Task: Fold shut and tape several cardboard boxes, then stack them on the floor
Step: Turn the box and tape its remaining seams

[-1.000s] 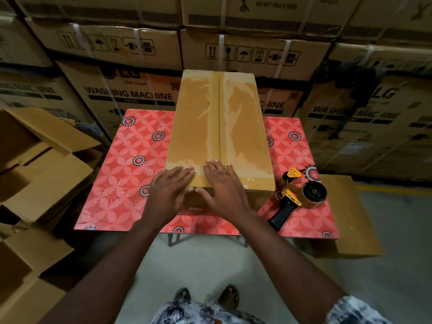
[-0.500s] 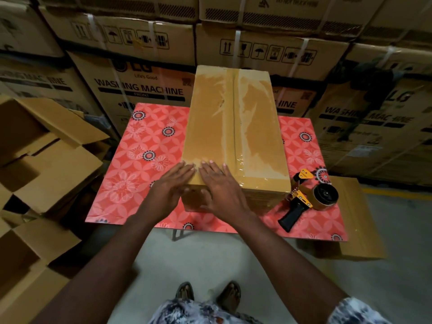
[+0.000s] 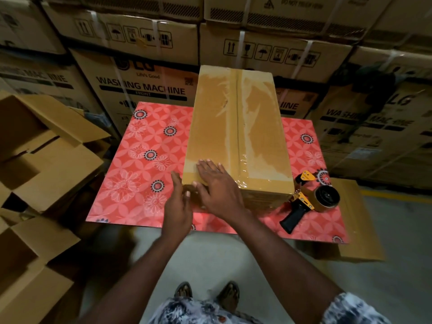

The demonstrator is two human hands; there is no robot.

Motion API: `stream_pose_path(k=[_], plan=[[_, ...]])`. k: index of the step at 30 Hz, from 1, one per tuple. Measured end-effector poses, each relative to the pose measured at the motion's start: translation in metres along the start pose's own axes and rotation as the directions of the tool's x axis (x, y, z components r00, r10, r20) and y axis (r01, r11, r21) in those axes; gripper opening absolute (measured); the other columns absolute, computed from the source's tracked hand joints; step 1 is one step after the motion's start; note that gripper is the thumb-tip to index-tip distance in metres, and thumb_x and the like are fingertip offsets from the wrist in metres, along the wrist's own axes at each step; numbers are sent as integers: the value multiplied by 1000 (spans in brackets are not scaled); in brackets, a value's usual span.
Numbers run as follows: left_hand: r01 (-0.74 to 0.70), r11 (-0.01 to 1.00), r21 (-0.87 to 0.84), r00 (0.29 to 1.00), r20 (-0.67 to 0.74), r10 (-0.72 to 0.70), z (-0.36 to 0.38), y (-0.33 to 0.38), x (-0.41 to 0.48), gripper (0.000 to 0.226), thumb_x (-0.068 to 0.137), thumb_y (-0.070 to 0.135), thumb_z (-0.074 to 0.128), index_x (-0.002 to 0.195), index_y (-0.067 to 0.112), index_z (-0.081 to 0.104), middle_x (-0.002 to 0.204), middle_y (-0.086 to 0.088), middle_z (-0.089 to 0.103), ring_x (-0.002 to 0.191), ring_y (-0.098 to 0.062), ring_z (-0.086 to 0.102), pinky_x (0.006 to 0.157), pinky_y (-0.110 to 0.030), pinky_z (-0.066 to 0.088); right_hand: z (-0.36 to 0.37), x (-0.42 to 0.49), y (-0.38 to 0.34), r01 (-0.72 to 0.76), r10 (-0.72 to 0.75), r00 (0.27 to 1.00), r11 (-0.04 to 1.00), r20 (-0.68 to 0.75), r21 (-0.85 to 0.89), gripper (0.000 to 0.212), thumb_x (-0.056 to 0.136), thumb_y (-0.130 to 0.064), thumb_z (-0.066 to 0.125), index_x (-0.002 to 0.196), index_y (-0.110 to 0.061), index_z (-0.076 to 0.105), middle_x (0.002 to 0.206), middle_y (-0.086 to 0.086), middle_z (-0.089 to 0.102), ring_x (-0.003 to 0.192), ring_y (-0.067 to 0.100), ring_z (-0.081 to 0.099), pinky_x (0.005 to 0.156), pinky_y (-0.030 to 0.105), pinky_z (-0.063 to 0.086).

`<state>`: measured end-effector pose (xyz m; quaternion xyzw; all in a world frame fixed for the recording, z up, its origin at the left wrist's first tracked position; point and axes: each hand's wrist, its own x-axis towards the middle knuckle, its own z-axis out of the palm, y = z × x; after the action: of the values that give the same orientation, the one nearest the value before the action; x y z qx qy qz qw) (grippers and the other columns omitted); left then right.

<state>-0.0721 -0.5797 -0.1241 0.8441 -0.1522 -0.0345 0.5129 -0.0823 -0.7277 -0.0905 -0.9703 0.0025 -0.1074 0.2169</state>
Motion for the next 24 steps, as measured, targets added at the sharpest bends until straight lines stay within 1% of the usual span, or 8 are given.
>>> stream_pose_path(k=[2, 4, 6, 11, 14, 16, 18, 24], plan=[[-14, 1000, 9, 997, 80, 14, 19, 4, -10, 75, 103, 31, 43, 162, 12, 0, 159, -6, 36, 136, -20, 48, 106, -30, 43, 3, 2, -10, -60, 60, 998, 998, 19, -7, 70, 100, -52, 32, 153, -8, 42, 160, 10, 39, 152, 25, 29, 126, 46, 16], [-1, 999, -33, 995, 104, 4, 43, 4, -22, 55, 108, 35, 36, 157, 12, 26, 155, -14, 42, 141, -27, 41, 116, -45, 38, 8, 2, -19, -95, 98, 995, 993, 30, -68, 80, 98, -65, 26, 156, -9, 36, 164, 8, 31, 154, 24, 21, 127, 45, 8], [5, 1000, 15, 989, 148, -8, 58, -8, -37, 41, 106, 21, 45, 144, 5, 45, 140, -20, 54, 130, -34, 49, 109, -45, 45, 14, -1, -24, -120, 125, 992, 982, 28, -147, 83, 98, -69, 26, 159, -12, 30, 167, 6, 23, 156, 23, 13, 127, 45, 1], [-114, 980, 164, 919, 392, 41, 54, -30, -51, 49, 96, 34, 47, 136, 7, 54, 135, -22, 58, 126, -40, 56, 101, -53, 49, 18, -4, -24, -78, 82, 997, 953, 3, -294, 72, 98, -47, 40, 160, -13, 24, 168, 5, 19, 156, 24, 14, 127, 48, 5], [27, 989, 147, 925, 372, -80, 37, -34, -37, 71, 94, 20, 64, 156, 9, 30, 161, -19, 30, 145, -29, 37, 113, -32, 36, 17, -6, -19, -54, 62, 998, 958, 20, -280, 89, 86, -40, 69, 159, -13, 26, 168, 5, 20, 155, 24, 16, 126, 45, 5], [155, 976, 151, 918, 344, -199, 23, -36, -31, 79, 93, 13, 68, 158, 12, 24, 158, -13, 40, 137, -24, 48, 99, -20, 40, 18, -6, -19, -80, 74, 997, 980, -37, -185, 82, 90, -51, 63, 156, -12, 35, 166, 6, 27, 154, 25, 21, 127, 47, 10], [220, 961, 166, 907, 329, -264, 8, -35, -22, 71, 97, 16, 64, 158, 14, 27, 153, -11, 48, 132, -28, 54, 92, -23, 43, 20, -3, -23, -120, 110, 991, 983, -72, -141, 75, 95, -57, 53, 154, -12, 40, 164, 7, 32, 153, 26, 26, 125, 50, 15], [386, 922, 35, 914, 122, -387, -32, -7, 11, 50, 106, 23, 48, 155, 15, 38, 159, -6, 38, 146, -25, 37, 118, -40, 29, 18, -6, -19, -54, 54, 999, 966, -8, -253, 81, 89, -40, 65, 157, -11, 32, 167, 7, 25, 154, 26, 22, 126, 48, 15]])
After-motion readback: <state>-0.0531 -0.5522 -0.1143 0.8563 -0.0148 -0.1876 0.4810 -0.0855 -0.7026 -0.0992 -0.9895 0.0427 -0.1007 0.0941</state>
